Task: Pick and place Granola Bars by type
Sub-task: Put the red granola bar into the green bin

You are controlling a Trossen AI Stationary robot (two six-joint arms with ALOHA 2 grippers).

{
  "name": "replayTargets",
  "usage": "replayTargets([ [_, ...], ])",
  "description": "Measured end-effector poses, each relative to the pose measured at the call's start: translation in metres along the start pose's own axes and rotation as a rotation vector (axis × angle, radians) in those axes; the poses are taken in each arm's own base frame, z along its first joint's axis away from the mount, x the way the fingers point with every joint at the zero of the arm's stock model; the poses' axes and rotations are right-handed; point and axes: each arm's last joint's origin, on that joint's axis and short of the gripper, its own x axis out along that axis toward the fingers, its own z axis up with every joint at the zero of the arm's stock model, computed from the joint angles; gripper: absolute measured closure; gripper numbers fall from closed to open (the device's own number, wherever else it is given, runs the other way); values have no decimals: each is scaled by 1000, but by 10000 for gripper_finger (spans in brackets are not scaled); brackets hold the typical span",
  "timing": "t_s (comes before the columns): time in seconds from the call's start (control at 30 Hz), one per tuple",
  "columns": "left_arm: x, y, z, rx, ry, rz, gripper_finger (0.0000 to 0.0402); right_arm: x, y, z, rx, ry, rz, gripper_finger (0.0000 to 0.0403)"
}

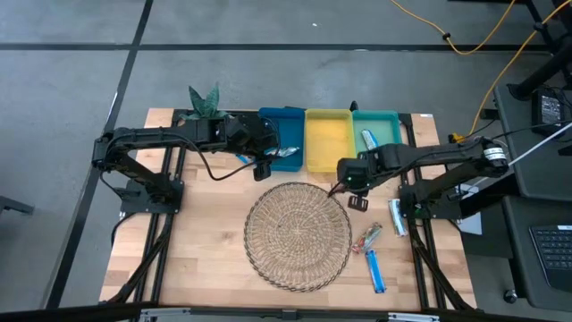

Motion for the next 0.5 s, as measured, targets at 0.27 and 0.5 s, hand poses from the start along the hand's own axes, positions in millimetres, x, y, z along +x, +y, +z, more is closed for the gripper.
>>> replayTargets([
  [0.27, 0, 0, 0, 0, 0, -5, 231, -32, -11, 14, 85, -71, -3, 344],
  [0.5, 0, 0, 0, 0, 0, -5, 231, -61, -27, 21, 168, -109, -8, 344],
])
